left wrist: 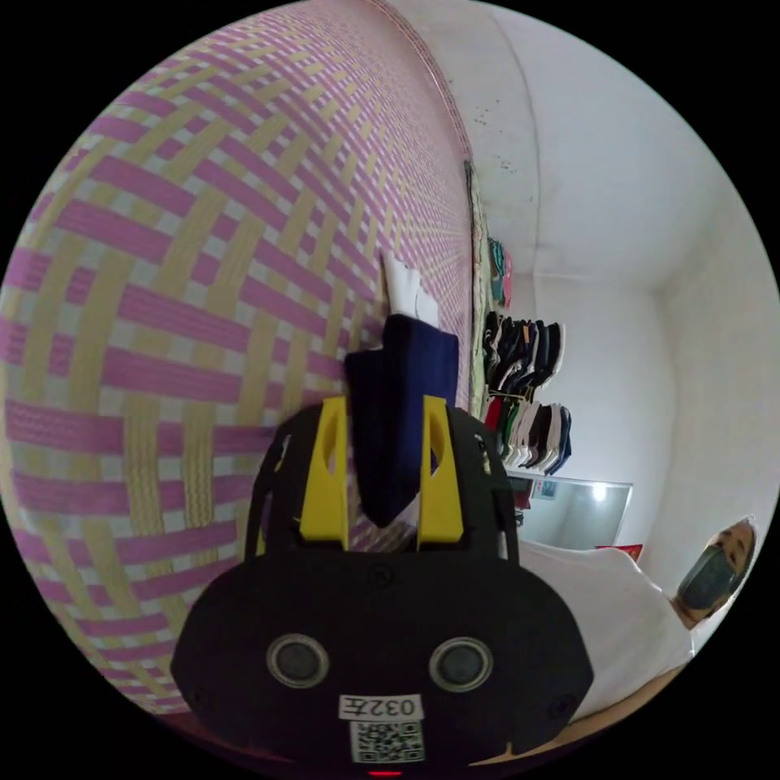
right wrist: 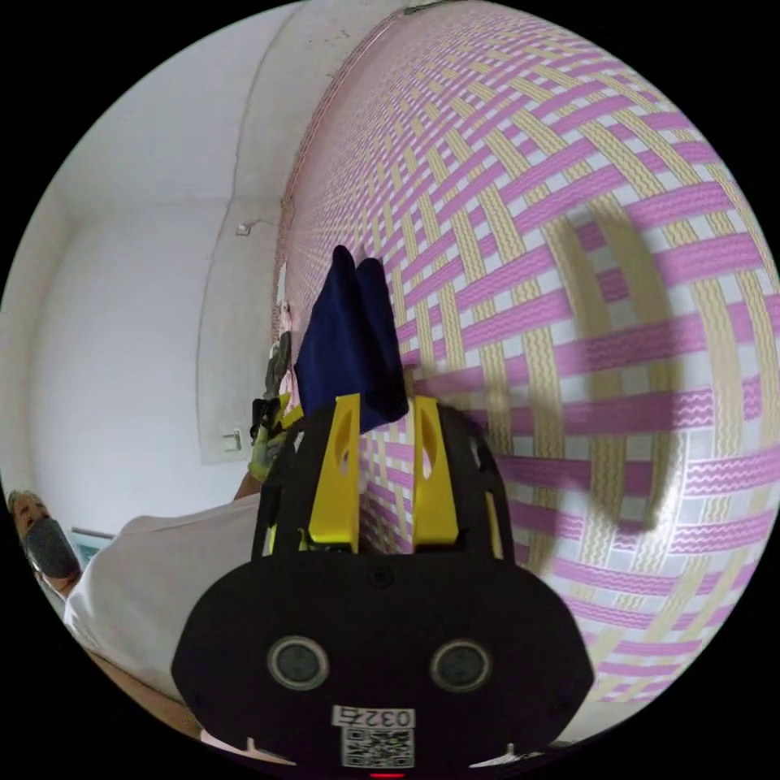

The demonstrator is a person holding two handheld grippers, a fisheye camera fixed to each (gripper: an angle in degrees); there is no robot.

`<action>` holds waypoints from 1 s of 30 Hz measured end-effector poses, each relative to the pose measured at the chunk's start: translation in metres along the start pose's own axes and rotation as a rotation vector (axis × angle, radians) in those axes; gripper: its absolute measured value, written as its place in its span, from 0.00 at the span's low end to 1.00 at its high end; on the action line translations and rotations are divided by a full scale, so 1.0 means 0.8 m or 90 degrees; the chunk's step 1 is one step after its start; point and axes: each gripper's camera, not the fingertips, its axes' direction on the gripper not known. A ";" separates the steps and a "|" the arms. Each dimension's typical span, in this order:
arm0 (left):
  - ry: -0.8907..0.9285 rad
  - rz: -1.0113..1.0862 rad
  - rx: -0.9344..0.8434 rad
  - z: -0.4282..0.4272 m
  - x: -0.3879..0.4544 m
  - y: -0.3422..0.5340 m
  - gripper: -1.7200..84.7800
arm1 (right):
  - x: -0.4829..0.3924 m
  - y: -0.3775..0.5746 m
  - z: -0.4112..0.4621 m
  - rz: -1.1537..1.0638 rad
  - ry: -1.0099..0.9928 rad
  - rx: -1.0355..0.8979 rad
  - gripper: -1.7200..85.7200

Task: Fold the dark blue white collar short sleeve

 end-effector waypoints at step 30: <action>0.364 0.150 -0.154 -0.003 0.210 0.091 0.05 | 0.112 0.230 -0.061 -0.003 -0.275 0.178 0.08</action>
